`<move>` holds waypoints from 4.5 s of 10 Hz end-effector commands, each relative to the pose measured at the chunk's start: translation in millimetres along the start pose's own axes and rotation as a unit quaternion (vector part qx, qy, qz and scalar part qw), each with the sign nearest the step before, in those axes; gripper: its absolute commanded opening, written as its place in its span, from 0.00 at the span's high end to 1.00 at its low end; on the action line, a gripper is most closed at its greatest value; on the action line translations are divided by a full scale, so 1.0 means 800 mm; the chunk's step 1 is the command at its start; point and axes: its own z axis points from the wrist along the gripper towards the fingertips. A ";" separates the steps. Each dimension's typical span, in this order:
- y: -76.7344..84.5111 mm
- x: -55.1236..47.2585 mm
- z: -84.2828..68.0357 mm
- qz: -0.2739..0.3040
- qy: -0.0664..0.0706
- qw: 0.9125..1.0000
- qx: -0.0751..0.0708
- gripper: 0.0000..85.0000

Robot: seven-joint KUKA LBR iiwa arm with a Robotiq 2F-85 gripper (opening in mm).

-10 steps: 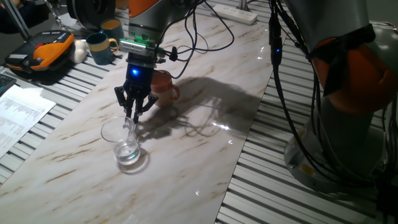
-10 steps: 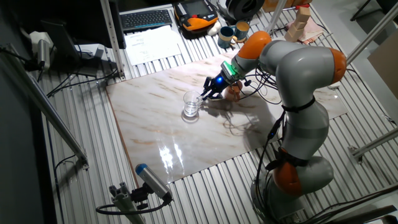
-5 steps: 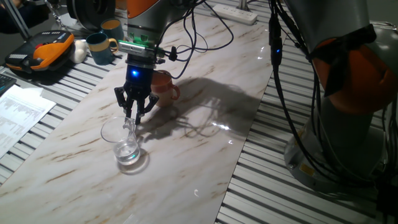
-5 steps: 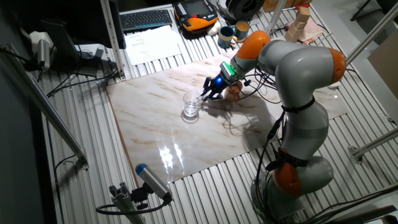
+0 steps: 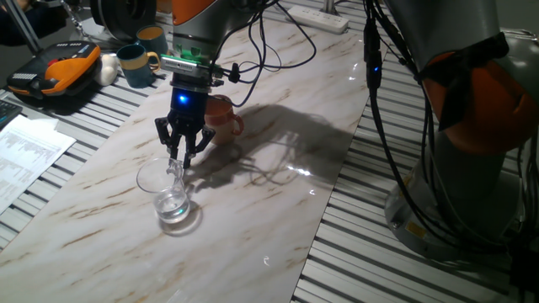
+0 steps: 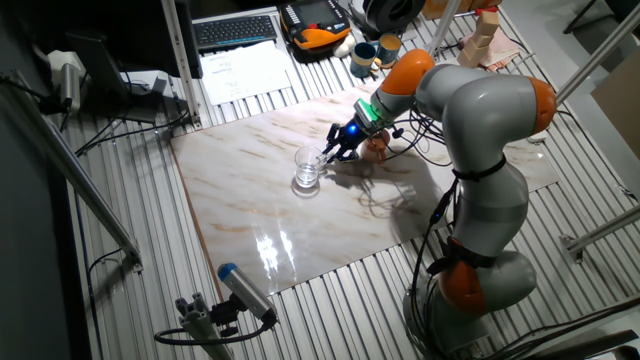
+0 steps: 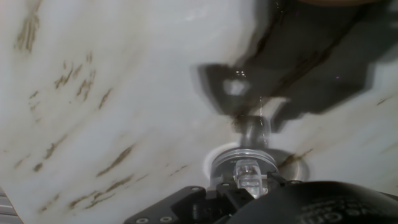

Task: Pour the water from one cup into another empty cup

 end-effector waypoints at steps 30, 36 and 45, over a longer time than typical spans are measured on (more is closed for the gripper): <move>0.000 -0.008 0.011 0.007 0.078 0.997 -0.029 0.60; 0.000 -0.005 0.008 0.007 0.090 0.995 -0.033 0.60; -0.001 0.002 0.007 0.006 0.108 0.993 -0.038 0.60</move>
